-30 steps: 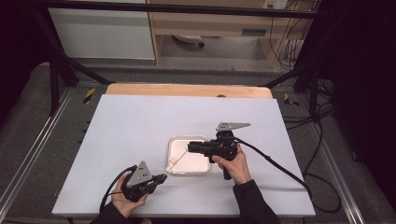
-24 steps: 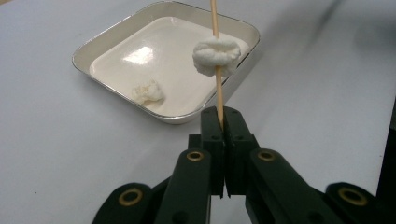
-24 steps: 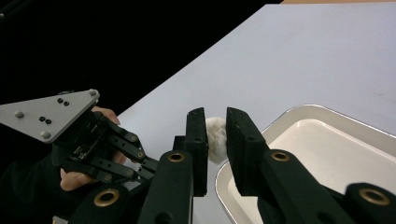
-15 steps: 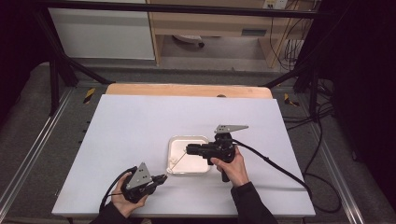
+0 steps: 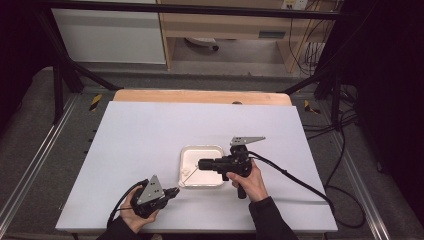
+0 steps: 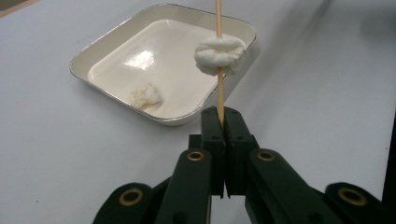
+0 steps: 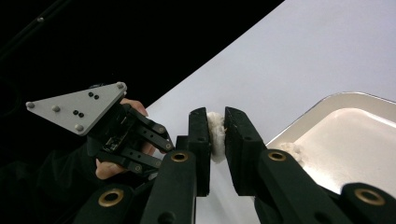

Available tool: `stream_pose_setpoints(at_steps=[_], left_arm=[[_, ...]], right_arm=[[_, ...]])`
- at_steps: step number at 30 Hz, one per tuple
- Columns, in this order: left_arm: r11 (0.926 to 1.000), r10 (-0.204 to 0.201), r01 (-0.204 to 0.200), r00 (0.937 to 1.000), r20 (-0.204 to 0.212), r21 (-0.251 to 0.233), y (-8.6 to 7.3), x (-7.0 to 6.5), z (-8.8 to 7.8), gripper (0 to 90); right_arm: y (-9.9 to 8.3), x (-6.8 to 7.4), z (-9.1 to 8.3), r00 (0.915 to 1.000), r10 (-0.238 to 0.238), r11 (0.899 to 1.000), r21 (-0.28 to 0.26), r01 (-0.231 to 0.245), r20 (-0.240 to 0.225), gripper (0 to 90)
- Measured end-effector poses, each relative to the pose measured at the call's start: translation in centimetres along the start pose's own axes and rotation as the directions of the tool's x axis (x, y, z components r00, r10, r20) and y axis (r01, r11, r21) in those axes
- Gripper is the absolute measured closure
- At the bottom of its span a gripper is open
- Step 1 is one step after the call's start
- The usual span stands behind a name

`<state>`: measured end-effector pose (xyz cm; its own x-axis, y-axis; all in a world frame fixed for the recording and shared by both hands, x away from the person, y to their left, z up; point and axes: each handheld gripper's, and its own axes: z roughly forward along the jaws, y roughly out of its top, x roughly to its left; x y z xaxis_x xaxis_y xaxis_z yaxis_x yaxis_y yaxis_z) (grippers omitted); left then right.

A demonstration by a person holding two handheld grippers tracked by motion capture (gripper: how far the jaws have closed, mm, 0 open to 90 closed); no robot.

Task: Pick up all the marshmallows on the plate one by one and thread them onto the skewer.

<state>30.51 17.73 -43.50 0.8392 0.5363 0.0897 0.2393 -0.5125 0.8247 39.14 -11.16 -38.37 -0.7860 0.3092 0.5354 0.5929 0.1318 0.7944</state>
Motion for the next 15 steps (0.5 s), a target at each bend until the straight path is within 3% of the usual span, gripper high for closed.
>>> stream_pose_setpoints(at_steps=[10,15], left_arm=[[0.9996,-0.026,0.026,0.9996,0.007,-0.007,0.14,-0.11,0.43,88.8],[0.9988,-0.037,0.037,0.9992,0.014,-0.032,0.71,-0.33,0.61,88.8]], right_arm=[[-0.39,0.19,0.31,1.0,-0.006,1.0,-0.018,0.006,0.007,81.5],[-1.0,0.21,0.82,1.0,-0.002,1.0,0.022,0.002,-0.002,80.5]])
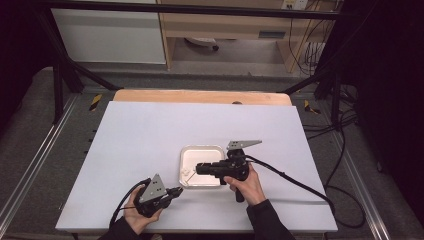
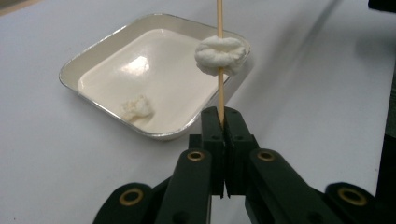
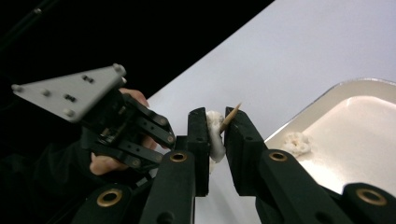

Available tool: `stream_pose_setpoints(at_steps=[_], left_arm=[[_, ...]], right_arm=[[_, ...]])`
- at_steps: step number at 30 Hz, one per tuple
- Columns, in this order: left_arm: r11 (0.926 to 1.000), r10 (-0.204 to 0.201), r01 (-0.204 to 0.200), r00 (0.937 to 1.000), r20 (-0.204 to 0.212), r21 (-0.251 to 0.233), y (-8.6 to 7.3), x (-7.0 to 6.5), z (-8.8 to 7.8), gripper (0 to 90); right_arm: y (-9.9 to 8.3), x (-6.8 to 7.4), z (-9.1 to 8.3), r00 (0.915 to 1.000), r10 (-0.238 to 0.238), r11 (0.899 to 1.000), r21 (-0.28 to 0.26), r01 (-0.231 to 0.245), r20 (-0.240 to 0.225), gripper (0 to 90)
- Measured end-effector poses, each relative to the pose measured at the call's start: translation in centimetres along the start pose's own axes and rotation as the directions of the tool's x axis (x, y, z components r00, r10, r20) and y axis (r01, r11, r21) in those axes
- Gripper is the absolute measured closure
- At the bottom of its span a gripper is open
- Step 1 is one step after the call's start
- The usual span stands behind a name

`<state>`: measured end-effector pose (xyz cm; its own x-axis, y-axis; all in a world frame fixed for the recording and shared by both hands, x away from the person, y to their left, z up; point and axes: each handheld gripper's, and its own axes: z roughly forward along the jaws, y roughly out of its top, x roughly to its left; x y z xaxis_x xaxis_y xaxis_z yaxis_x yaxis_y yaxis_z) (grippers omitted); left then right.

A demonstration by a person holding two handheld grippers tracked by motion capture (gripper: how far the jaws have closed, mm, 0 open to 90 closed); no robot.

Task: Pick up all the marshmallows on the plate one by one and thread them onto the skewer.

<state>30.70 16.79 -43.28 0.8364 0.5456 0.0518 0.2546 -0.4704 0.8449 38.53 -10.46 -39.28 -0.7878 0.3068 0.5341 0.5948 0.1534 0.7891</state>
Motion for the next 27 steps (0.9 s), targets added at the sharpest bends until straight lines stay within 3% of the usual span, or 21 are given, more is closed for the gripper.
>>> stream_pose_setpoints(at_steps=[12,13,17,19,22,27], left_arm=[[0.9983,-0.058,0.058,0.9983,0.003,-0.004,0.4,-0.3,1.0,88.7],[0.9983,-0.057,0.057,0.9984,0.002,-0.006,0.4,-0.3,0.9,88.7],[0.998,-0.061,0.061,0.9981,0.0,-0.016,0.3,-0.1,0.7,88.6],[0.9978,-0.063,0.063,0.998,-0.004,-0.018,0.3,0.1,0.5,88.7],[0.9973,-0.071,0.071,0.9975,-0.006,-0.018,0.1,0.3,0.2,88.6],[0.9957,-0.093,0.093,0.9955,-0.016,-0.006,-0.2,0.8,-0.4,88.5]], right_arm=[[-1.5,-0.3,1.6,0.9998,-0.008,0.999,0.053,0.007,0.019,78.0],[-1.5,-0.2,1.5,0.9997,-0.012,0.999,0.051,0.01,0.022,76.3],[-1.1,0.1,0.9,0.9968,-0.038,0.999,0.02,0.036,0.07,54.8],[-0.7,0.4,0.3,0.9923,-0.066,0.998,-0.003,0.067,0.105,42.7],[-0.6,0.5,-0.5,0.9832,-0.097,0.995,-0.009,0.099,0.155,31.3],[-1.1,0.1,-1.1,0.9514,-0.162,0.987,0.032,0.16,0.262,17.3]])
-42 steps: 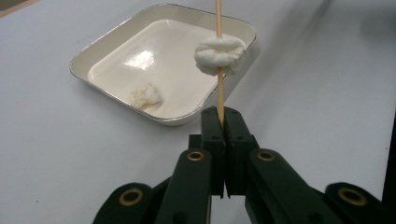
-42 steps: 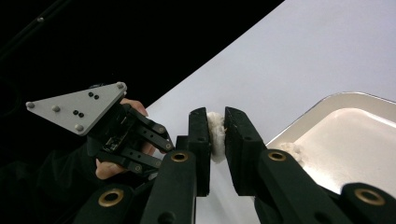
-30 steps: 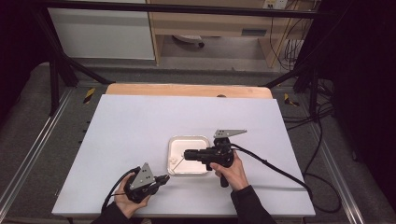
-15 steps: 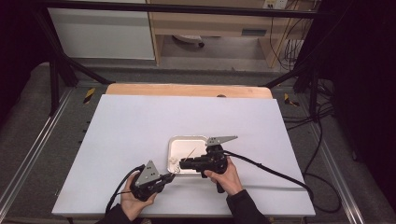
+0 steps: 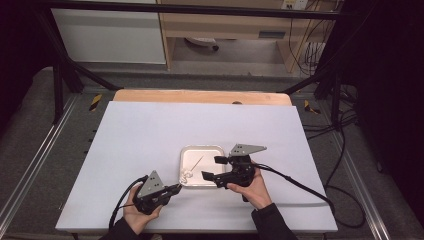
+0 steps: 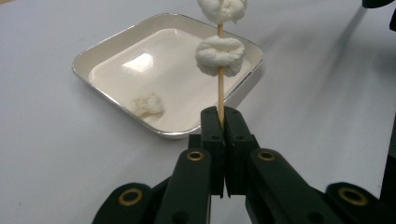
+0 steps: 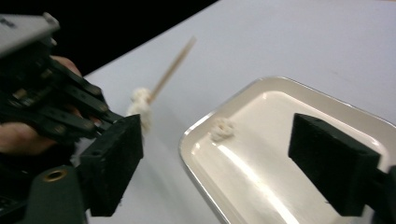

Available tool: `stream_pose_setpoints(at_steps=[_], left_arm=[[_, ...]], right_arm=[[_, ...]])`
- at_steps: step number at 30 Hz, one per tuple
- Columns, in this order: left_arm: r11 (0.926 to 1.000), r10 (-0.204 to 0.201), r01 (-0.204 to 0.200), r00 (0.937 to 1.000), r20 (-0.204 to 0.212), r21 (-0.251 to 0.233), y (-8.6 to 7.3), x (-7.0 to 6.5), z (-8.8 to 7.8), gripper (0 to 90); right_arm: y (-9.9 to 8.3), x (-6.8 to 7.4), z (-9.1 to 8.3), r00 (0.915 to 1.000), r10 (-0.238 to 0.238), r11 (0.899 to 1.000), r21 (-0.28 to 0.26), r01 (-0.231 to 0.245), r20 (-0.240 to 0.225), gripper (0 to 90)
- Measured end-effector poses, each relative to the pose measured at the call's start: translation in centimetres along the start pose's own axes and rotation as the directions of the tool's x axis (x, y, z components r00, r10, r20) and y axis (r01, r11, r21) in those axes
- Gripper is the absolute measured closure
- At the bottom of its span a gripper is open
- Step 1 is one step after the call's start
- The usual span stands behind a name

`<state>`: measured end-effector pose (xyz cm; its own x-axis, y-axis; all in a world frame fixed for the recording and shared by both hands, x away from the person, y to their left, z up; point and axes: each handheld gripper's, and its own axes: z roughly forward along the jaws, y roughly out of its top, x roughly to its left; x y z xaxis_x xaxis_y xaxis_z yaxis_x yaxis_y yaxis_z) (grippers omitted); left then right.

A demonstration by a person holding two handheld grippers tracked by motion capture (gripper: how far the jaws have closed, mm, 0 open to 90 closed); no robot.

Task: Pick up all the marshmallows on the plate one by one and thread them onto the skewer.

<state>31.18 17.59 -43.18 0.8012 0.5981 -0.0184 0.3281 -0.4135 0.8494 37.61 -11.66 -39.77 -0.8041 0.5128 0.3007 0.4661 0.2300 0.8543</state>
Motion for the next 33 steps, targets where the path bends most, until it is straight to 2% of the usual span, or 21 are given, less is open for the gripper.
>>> stream_pose_setpoints(at_steps=[6,10,16,22,27,30,33], left_arm=[[0.9995,-0.027,0.027,0.9994,-0.022,0.018,-0.3,0.9,-0.9,88.5],[0.9988,-0.04,0.041,0.9985,-0.039,0.027,-0.4,1.5,-1.4,88.5],[0.9984,-0.051,0.052,0.9973,-0.053,0.024,-0.6,2.3,-2.2,88.5],[0.9981,-0.054,0.056,0.9964,-0.065,0.027,-0.7,2.7,-2.5,88.5],[0.9976,-0.06,0.062,0.9956,-0.072,0.032,-0.8,3.0,-2.5,88.5],[0.9974,-0.063,0.066,0.995,-0.077,0.03,-0.8,3.2,-2.6,88.5],[0.9971,-0.065,0.068,0.9948,-0.078,0.034,-0.9,3.3,-2.5,88.5]], right_arm=[[-0.7,-0.3,0.3,0.9942,-0.054,0.996,0.078,0.047,0.093,8.4],[-1.0,-0.4,0.6,0.9897,-0.07,0.993,0.102,0.057,0.125,7.1],[-0.6,-0.1,1.5,0.9784,-0.109,0.986,0.143,0.084,0.176,4.5],[0.4,0.6,3.3,0.9683,-0.151,0.977,0.177,0.116,0.199,5.7],[1.0,0.8,5.5,0.9656,-0.168,0.971,0.201,0.127,0.199,10.2],[1.1,0.8,6.9,0.961,-0.192,0.962,0.232,0.144,0.199,14.1],[1.2,0.6,8.2,0.9589,-0.197,0.956,0.256,0.142,0.204,18.1]])
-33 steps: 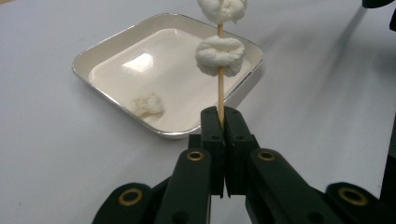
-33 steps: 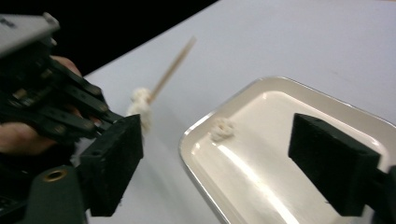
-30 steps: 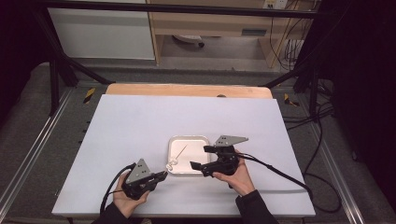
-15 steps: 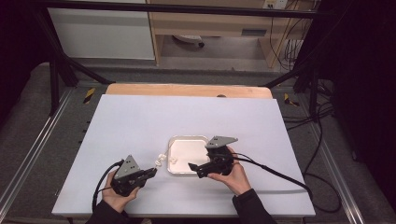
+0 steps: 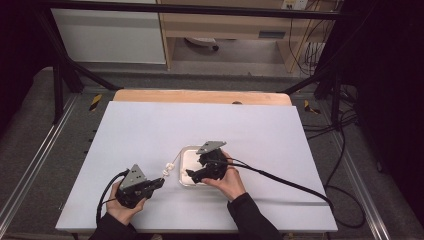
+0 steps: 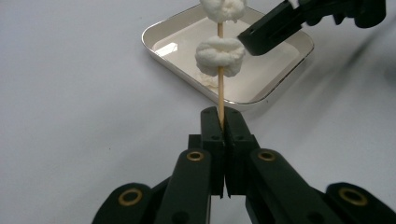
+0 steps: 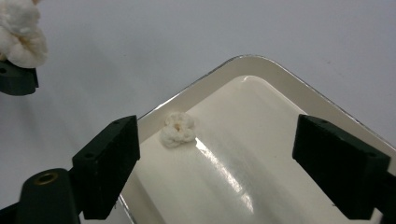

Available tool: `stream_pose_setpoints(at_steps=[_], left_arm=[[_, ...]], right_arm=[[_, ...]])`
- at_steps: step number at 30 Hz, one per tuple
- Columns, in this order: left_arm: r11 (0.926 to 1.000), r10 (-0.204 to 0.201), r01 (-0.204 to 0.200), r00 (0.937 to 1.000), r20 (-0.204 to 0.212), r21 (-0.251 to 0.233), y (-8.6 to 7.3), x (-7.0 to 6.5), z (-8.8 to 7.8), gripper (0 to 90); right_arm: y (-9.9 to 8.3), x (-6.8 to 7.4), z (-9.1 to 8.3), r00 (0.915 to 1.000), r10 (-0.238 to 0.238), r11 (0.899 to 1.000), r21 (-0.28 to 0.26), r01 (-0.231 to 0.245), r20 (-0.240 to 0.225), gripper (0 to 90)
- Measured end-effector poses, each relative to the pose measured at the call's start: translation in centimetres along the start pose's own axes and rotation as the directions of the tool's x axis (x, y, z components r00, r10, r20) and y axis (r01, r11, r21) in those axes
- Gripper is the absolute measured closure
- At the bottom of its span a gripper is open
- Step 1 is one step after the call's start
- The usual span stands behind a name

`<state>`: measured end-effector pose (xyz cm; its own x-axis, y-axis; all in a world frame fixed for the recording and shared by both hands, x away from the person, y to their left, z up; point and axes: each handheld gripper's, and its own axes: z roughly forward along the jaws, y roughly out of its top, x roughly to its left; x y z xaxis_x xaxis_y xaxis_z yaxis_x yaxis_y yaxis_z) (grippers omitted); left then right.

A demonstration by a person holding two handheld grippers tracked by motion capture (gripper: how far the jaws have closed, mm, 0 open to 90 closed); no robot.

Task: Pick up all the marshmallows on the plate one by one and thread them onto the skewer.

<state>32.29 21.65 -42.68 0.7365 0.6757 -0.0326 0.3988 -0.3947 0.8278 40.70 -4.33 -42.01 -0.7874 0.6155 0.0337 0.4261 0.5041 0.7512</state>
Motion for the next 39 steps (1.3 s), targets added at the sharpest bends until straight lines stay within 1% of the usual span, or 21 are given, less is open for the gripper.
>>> stream_pose_setpoints(at_steps=[2,4,5,7,9,10,13,15,17,18,19,20,22,29,30,31,32,33,34,36,39], left_arm=[[1.0,-0.001,0.001,1.0,-0.002,0.002,0.0,0.1,0.0,88.5],[1.0,-0.005,0.005,1.0,-0.003,-0.001,0.0,0.1,0.0,88.5],[1.0,-0.006,0.006,1.0,-0.004,-0.001,0.0,0.2,0.0,88.5],[1.0,-0.007,0.007,1.0,-0.004,0.0,-0.1,0.2,0.1,88.5],[1.0,-0.006,0.006,1.0,-0.004,0.003,-0.1,0.2,0.1,88.5],[1.0,-0.006,0.006,1.0,-0.004,0.003,-0.1,0.2,0.1,88.5],[1.0,-0.006,0.006,1.0,-0.003,0.004,-0.1,0.2,0.1,88.5],[1.0,-0.004,0.004,1.0,-0.003,0.004,-0.1,0.2,0.1,88.5],[1.0,-0.003,0.003,1.0,-0.002,0.005,-0.1,0.2,0.1,88.5],[1.0,-0.003,0.003,1.0,-0.002,0.005,-0.1,0.2,0.1,88.5],[1.0,-0.004,0.004,1.0,-0.002,0.005,-0.1,0.2,0.1,88.5],[1.0,-0.004,0.004,1.0,-0.001,0.005,-0.1,0.2,0.1,88.5],[1.0,-0.003,0.003,1.0,-0.001,0.004,-0.1,0.1,0.1,88.5],[1.0,-0.002,0.002,1.0,0.002,0.003,0.0,0.1,0.2,88.5],[1.0,-0.001,0.001,1.0,0.002,0.003,0.0,0.1,0.2,88.5],[1.0,0.002,-0.002,1.0,0.003,0.003,0.0,0.0,0.2,88.5],[1.0,0.003,-0.003,1.0,0.003,0.004,0.0,0.0,0.2,88.5],[1.0,0.002,-0.002,1.0,0.003,0.002,0.0,0.0,0.2,88.5],[1.0,0.002,-0.002,1.0,0.004,0.002,0.0,0.0,0.2,88.5],[1.0,0.003,-0.003,1.0,0.006,0.003,0.0,0.0,0.2,88.5],[1.0,0.002,-0.002,1.0,0.008,0.0,0.0,0.0,0.2,88.5]], right_arm=[[0.2,-0.1,0.7,1.0,-0.005,1.0,0.008,0.005,0.0,22.6],[0.3,0.0,1.4,0.9994,-0.031,0.999,0.027,0.03,0.013,26.8],[0.4,0.0,1.8,0.9991,-0.041,0.999,0.035,0.041,0.009,29.2],[0.4,0.1,2.3,0.9993,-0.036,0.999,0.032,0.037,-0.012,33.7],[0.4,0.1,2.7,0.9992,-0.038,0.998,0.042,0.038,-0.016,38.0],[0.3,0.1,2.9,0.9986,-0.05,0.997,0.052,0.051,-0.02,40.7],[0.2,0.3,3.3,0.9977,-0.046,0.997,0.053,0.049,-0.05,46.1],[0.1,0.4,3.5,0.9966,-0.054,0.997,0.048,0.057,-0.062,48.0],[0.0,0.6,3.5,0.9958,-0.051,0.997,0.053,0.055,-0.076,50.3],[0.0,0.6,3.5,0.9948,-0.061,0.996,0.054,0.066,-0.081,51.0],[0.0,0.7,3.5,0.9949,-0.056,0.997,0.054,0.061,-0.084,51.6],[-0.1,0.7,3.5,0.9942,-0.064,0.996,0.054,0.069,-0.086,51.9],[-0.1,0.7,3.4,0.9936,-0.074,0.996,0.052,0.079,-0.086,52.1],[0.2,0.8,2.9,0.9941,-0.071,0.997,0.027,0.074,-0.082,51.3],[0.2,0.8,3.0,0.9942,-0.066,0.997,0.03,0.068,-0.085,51.5],[0.1,0.7,3.1,0.9937,-0.071,0.997,0.037,0.074,-0.088,51.6],[0.0,0.8,3.2,0.9942,-0.065,0.996,0.048,0.069,-0.086,52.1],[-0.1,0.8,3.4,0.9933,-0.072,0.996,0.052,0.077,-0.09,52.4],[-0.2,0.8,3.6,0.9933,-0.069,0.996,0.053,0.074,-0.093,52.9],[-0.4,0.9,3.8,0.9919,-0.079,0.995,0.059,0.085,-0.1,55.5],[-0.4,1.0,3.8,0.9921,-0.086,0.994,0.052,0.091,-0.09,61.6]])
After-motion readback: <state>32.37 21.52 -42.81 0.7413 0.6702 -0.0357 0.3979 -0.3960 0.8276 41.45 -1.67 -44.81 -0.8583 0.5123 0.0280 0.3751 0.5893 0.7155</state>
